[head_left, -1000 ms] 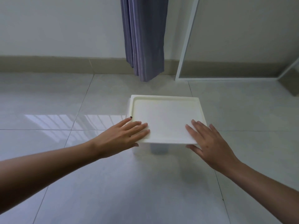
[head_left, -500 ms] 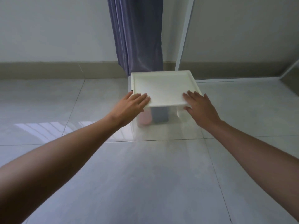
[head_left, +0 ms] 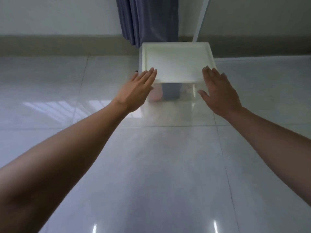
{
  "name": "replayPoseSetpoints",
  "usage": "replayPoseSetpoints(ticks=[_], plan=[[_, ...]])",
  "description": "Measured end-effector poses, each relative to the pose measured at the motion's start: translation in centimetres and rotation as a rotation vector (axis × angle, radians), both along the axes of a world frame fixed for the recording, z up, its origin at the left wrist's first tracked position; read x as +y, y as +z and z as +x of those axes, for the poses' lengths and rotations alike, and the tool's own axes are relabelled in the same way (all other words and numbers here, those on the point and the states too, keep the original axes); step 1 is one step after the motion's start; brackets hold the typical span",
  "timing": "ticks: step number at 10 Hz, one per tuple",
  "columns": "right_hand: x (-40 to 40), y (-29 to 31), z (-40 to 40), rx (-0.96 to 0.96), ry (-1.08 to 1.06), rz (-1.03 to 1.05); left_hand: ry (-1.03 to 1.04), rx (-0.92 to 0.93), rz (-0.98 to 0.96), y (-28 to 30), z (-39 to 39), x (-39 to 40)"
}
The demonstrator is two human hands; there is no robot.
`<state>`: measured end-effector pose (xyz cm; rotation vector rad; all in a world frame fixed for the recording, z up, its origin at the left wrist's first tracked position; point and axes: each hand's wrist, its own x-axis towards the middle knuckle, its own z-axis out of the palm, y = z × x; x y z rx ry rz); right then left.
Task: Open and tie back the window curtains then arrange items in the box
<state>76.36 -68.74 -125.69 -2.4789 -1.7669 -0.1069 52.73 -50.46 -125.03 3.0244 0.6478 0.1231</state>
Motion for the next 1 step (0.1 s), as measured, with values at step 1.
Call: replayPoseSetpoints(ticks=[1], plan=[[-1.67,4.39,-3.73,0.1,-0.006,-0.132,0.074,0.092,-0.089,4.83,-3.64,-2.2]])
